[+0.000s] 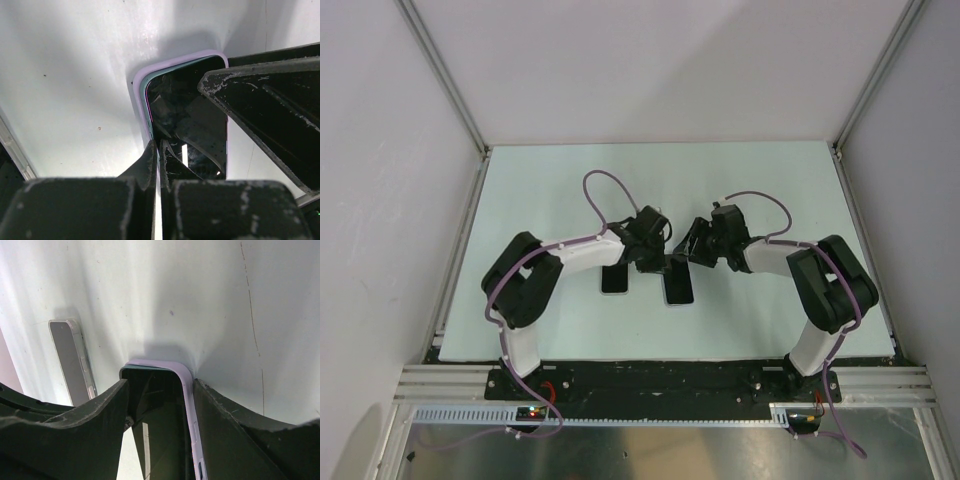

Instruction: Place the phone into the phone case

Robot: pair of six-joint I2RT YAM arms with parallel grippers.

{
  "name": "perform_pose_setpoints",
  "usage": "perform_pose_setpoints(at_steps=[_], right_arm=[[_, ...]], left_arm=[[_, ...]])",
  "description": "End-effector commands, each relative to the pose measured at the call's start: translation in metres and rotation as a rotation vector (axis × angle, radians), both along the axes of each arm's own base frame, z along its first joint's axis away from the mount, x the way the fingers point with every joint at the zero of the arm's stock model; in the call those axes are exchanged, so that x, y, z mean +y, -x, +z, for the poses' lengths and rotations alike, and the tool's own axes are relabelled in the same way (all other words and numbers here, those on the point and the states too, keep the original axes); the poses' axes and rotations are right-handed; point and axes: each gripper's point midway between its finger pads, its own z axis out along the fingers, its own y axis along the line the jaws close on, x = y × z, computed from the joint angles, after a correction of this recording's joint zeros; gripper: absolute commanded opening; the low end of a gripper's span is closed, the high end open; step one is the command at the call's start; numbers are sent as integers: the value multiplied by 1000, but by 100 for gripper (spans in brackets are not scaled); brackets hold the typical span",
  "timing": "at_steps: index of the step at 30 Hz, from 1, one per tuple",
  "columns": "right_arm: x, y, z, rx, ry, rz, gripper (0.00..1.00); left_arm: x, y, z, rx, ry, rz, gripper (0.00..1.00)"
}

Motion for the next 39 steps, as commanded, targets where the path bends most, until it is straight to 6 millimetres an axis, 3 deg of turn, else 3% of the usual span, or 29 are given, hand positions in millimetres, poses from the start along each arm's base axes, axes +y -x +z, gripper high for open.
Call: perform_pose_setpoints(at_steps=[1, 30, 34, 39], right_arm=[[16, 14, -11, 33, 11, 60, 59], [0, 22, -10, -24, 173, 38, 59], [1, 21, -2, -41, 159, 50, 61], [-1, 16, 11, -61, 120, 62, 65]], left_arm=[[-21, 12, -37, 40, -6, -11, 0], [-7, 49, -100, 96, -171, 19, 0], [-7, 40, -85, 53, -158, 19, 0], [-9, 13, -39, -46, -97, 16, 9]])
